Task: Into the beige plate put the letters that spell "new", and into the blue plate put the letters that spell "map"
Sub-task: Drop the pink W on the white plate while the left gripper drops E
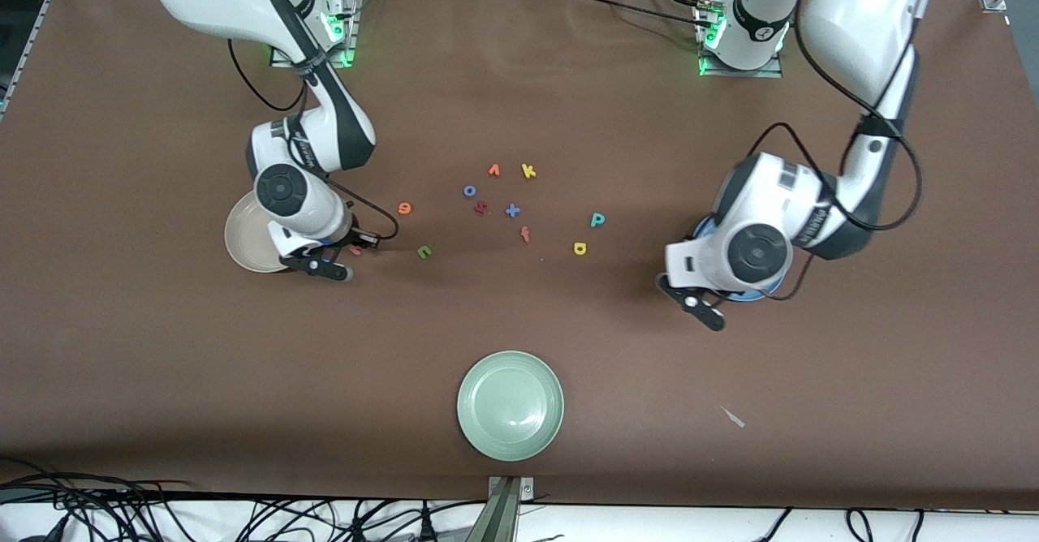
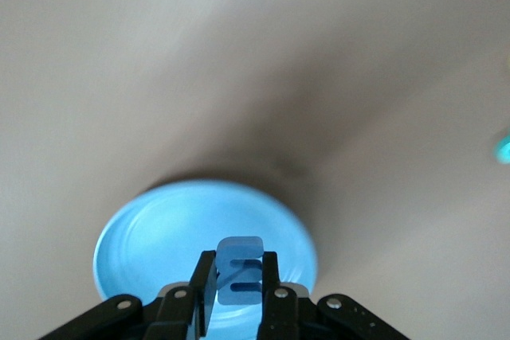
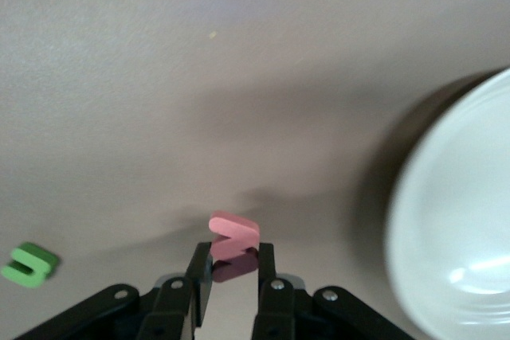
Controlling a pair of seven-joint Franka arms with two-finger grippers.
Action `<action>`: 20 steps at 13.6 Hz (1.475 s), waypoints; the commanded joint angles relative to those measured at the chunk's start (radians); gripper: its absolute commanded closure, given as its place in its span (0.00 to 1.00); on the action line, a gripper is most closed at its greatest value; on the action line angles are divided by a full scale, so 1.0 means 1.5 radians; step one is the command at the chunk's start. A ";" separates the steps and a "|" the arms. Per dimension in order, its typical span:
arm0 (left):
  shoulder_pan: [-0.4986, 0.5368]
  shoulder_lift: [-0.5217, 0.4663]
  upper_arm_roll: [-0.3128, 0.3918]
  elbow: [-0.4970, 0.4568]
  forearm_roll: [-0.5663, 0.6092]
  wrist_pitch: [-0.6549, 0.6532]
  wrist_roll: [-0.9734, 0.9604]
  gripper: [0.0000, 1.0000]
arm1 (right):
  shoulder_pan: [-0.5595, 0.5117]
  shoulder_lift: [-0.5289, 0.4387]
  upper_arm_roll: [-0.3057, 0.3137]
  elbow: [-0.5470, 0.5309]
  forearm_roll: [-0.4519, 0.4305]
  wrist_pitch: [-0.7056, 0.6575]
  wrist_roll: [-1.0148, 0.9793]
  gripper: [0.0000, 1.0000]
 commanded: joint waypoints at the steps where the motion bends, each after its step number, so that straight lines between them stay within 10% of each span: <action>1: 0.034 -0.003 -0.010 -0.061 0.015 0.007 0.004 0.97 | 0.000 -0.065 -0.037 -0.064 -0.002 -0.007 -0.099 1.00; 4: 0.047 -0.015 -0.014 -0.119 0.011 0.069 0.003 0.84 | 0.000 -0.099 -0.086 -0.110 -0.002 -0.007 -0.199 1.00; 7: 0.045 -0.017 -0.014 -0.129 0.010 0.082 -0.005 0.00 | 0.000 -0.104 -0.134 -0.135 -0.002 -0.004 -0.280 1.00; 9: 0.036 -0.039 -0.032 -0.124 0.011 0.070 0.000 0.00 | 0.000 -0.102 -0.148 -0.138 -0.002 -0.006 -0.293 0.80; 11: 0.034 -0.045 -0.083 -0.101 0.007 0.068 -0.054 0.00 | 0.000 -0.100 -0.148 -0.137 0.000 -0.009 -0.283 0.00; 20: -0.120 -0.002 -0.121 -0.151 0.008 0.182 -0.508 0.00 | 0.013 -0.071 0.011 -0.049 0.014 -0.030 0.000 0.00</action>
